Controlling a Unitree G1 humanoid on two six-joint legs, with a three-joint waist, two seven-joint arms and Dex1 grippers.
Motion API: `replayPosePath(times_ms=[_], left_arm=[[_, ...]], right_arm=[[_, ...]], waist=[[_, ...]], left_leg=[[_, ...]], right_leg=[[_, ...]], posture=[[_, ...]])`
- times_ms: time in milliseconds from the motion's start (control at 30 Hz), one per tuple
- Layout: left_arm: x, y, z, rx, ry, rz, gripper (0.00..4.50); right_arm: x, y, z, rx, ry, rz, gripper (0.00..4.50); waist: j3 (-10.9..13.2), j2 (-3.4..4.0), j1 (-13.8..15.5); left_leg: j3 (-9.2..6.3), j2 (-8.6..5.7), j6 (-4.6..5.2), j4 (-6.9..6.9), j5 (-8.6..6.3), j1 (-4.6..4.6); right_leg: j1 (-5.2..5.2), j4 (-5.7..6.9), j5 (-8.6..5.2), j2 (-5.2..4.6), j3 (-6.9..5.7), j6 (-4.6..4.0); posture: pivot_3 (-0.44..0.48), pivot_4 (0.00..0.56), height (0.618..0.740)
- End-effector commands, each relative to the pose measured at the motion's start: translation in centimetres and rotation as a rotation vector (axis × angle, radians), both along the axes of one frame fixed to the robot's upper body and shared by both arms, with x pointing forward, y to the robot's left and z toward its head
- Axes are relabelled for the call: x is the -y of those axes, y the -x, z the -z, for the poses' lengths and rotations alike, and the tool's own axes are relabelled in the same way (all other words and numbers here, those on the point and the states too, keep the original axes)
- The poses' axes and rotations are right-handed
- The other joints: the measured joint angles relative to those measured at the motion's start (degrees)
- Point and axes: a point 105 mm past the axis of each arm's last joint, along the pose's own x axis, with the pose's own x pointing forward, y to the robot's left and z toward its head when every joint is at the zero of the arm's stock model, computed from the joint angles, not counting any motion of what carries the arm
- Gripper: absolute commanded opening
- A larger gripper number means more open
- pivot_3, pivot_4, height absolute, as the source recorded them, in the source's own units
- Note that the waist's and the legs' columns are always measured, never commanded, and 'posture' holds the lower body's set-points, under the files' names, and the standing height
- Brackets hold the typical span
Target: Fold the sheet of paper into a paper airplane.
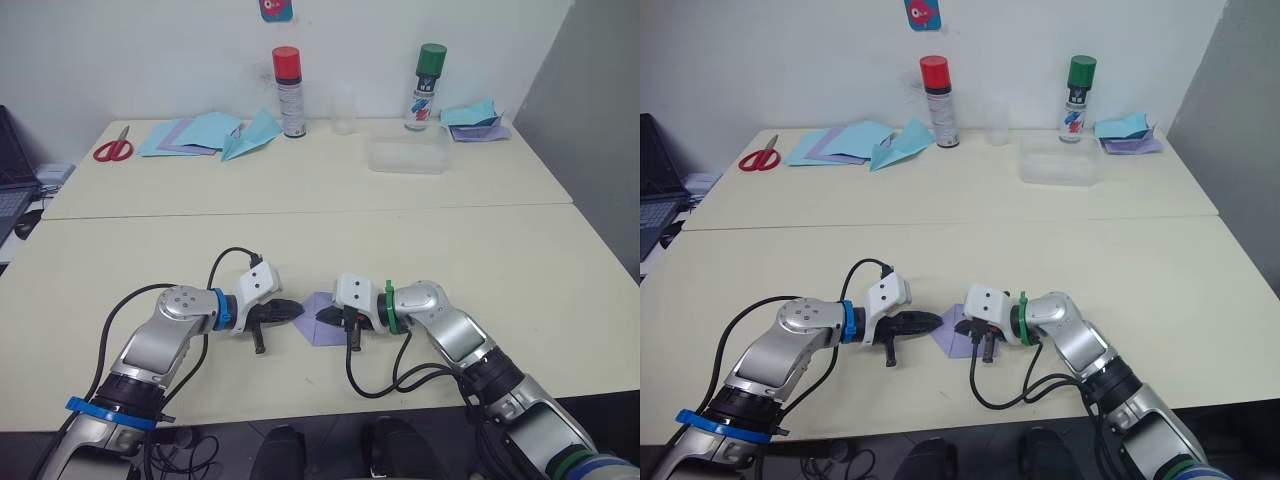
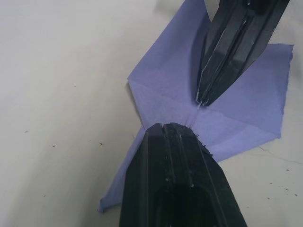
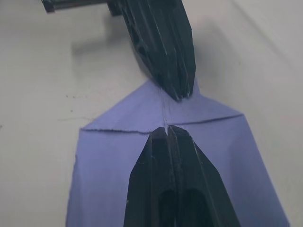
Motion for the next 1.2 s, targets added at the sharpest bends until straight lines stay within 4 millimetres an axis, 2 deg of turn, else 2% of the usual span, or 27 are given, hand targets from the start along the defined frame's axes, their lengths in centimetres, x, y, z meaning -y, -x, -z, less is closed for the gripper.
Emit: replayPosePath(times_ms=[33, 200, 400, 600, 700, 800, 933, 1000, 1100, 1200], left_arm=[[-0.6, 0.8, 2.9, -0.094, -0.069, -0.023, 0.0], [-0.5, 0.8, 3.0, -0.097, -0.068, -0.02, 0.0], [-0.4, 0.7, 3.2, -0.106, -0.072, -0.018, 0.0], [-0.6, 0.6, 3.2, -0.108, -0.075, -0.021, 0.0], [-0.7, 0.5, 3.3, -0.11, -0.077, -0.023, 0.0], [-0.7, 0.6, 3.3, -0.113, -0.076, -0.024, 0.0], [-0.6, 0.7, 3.5, -0.115, -0.071, -0.026, 0.0], [-0.6, 0.8, 3.5, -0.115, -0.07, -0.026, 0.0], [-0.5, 0.8, 3.5, -0.113, -0.067, -0.026, 0.0], [-0.3, 0.7, 3.4, -0.109, -0.064, -0.025, 0.0]], right_arm=[[0.8, -0.7, 0.2, 0.026, 0.045, 0.041, 0.02], [2.0, -0.4, 0.8, -0.055, 0.042, 0.095, 0.02], [4.4, 0.8, 2.0, -0.131, 0.112, 0.139, 0.02], [7.7, 0.8, 2.3, -0.16, 0.162, 0.22, 0.02], [8.9, 0.8, 1.7, -0.171, 0.149, 0.253, 0.02], [8.6, 1.0, 0.3, -0.172, 0.064, 0.229, 0.02], [7.2, 1.8, -2.5, -0.149, -0.101, 0.132, 0.02], [6.4, 2.4, -3.4, -0.101, -0.127, 0.066, 0.02], [4.8, 1.6, -3.8, -0.038, -0.178, 0.08, 0.02], [4.0, -0.1, -2.7, 0.001, -0.161, 0.156, 0.02]], waist=[[-0.01, 0.01, 0.0], [-0.07, 0.08, 0.05], [-0.32, 0.29, 0.13], [-0.51, 0.44, 0.16], [-0.57, 0.48, 0.18], [-0.58, 0.47, 0.17], [-0.56, 0.48, 0.15], [-0.54, 0.52, 0.13], [-0.54, 0.52, 0.09], [-0.52, 0.55, 0.05]], left_leg=[[0.0, 0.0, 0.0, 0.0, 0.0, 0.0], [-0.06, -0.01, 0.0, 0.01, 0.0, 0.07], [-0.07, -0.03, 0.0, 0.0, 0.0, 0.07], [-0.07, -0.06, 0.0, 0.01, 0.0, 0.07], [-0.06, -0.06, 0.0, 0.0, 0.0, 0.07], [-0.07, -0.07, -0.01, 0.0, 0.0, 0.08], [-0.09, -0.08, 0.0, -0.01, 0.0, 0.06], [-0.12, -0.07, 0.0, -0.02, 0.0, 0.06], [-0.16, -0.08, -0.01, -0.03, 0.0, 0.06], [-0.19, -0.05, -0.01, -0.05, 0.0, 0.07]], right_leg=[[0.0, 0.0, 0.0, 0.0, -0.01, 0.0], [0.1, 0.0, 0.0, -0.01, -0.01, 0.0], [0.13, -0.08, -0.01, -0.08, 0.07, 0.01], [0.16, -0.1, -0.14, -0.1, 0.03, -0.21], [0.18, -0.14, -0.15, -0.11, 0.03, -0.22], [0.19, -0.16, -0.17, -0.12, 0.04, -0.24], [0.18, -0.16, -0.18, -0.12, 0.01, -0.26], [0.17, -0.16, -0.17, -0.12, 0.01, -0.24], [0.16, -0.16, -0.17, -0.11, -0.01, -0.25], [0.15, -0.15, -0.19, -0.11, -0.02, -0.28]], posture=[[0.0, 0.15, 0.74], [0.0, 0.15, 0.74], [0.0, 0.15, 0.74], [0.0, 0.15, 0.74], [0.0, 0.15, 0.74], [0.0, 0.15, 0.74], [0.0, 0.15, 0.74], [0.0, 0.15, 0.74], [0.0, 0.15, 0.74], [0.0, 0.15, 0.74]])
